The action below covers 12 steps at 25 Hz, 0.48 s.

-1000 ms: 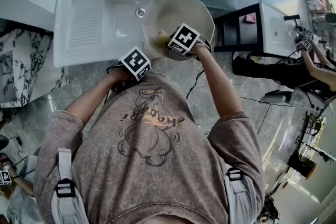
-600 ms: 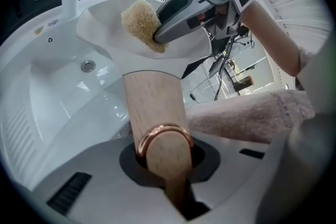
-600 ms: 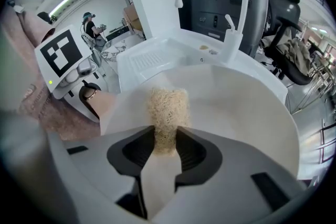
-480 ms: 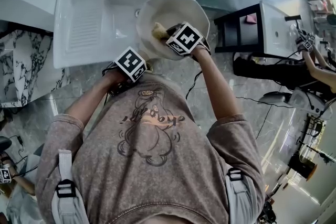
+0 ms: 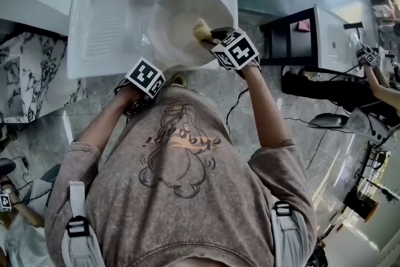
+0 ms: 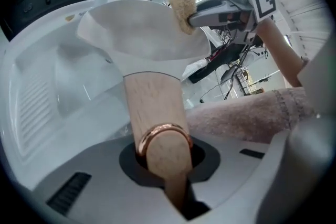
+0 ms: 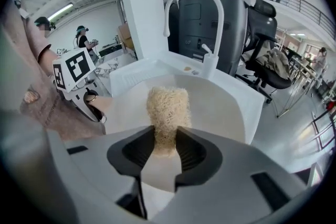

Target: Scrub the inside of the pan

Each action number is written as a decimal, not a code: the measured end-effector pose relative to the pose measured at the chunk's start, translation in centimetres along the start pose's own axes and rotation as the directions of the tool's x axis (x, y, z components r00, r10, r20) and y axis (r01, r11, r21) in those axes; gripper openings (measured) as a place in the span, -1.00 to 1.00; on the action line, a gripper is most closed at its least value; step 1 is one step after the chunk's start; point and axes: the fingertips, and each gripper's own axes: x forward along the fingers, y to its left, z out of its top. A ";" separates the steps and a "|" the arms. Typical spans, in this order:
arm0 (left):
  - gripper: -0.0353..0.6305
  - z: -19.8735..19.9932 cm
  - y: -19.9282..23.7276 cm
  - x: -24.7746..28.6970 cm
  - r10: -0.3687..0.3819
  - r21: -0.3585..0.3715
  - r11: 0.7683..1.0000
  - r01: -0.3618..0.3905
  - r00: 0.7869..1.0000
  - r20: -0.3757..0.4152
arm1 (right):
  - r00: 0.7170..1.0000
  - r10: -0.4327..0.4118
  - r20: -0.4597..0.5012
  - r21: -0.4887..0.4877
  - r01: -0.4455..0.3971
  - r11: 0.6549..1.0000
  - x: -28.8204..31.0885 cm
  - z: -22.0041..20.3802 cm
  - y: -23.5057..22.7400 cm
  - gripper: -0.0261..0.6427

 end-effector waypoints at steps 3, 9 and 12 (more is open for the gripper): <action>-0.76 -0.6 0.7 -0.5 0.006 -0.051 0.999 -0.005 1.000 0.014 | 0.997 -0.035 0.071 0.053 0.031 0.998 -1.3 0.1 -0.6 -0.50; -0.76 -1.5 2.6 -1.6 0.041 -0.153 0.988 -0.032 0.998 0.056 | 0.968 -0.118 0.222 0.243 0.062 0.968 -3.2 -1.4 -0.9 -0.50; -0.76 -1.6 3.3 -2.1 0.054 -0.192 0.981 -0.038 0.995 0.079 | 0.939 -0.199 0.281 0.336 0.099 0.937 -3.8 -2.7 -0.5 -0.50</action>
